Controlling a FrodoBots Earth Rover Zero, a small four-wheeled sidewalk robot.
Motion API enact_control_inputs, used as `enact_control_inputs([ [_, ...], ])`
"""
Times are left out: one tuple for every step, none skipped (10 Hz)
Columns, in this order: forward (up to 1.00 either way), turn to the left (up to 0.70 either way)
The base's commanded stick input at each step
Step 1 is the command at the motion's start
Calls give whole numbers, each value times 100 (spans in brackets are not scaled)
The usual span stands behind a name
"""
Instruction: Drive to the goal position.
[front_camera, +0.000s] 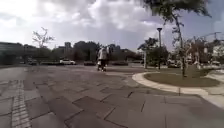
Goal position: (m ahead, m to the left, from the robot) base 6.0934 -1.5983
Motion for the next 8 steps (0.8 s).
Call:
enact_control_inputs([
  [70, 0],
  [70, 0],
  [70, 0],
  [70, 0],
  [70, 0],
  [70, 0],
  [70, 0],
  [70, 0],
])
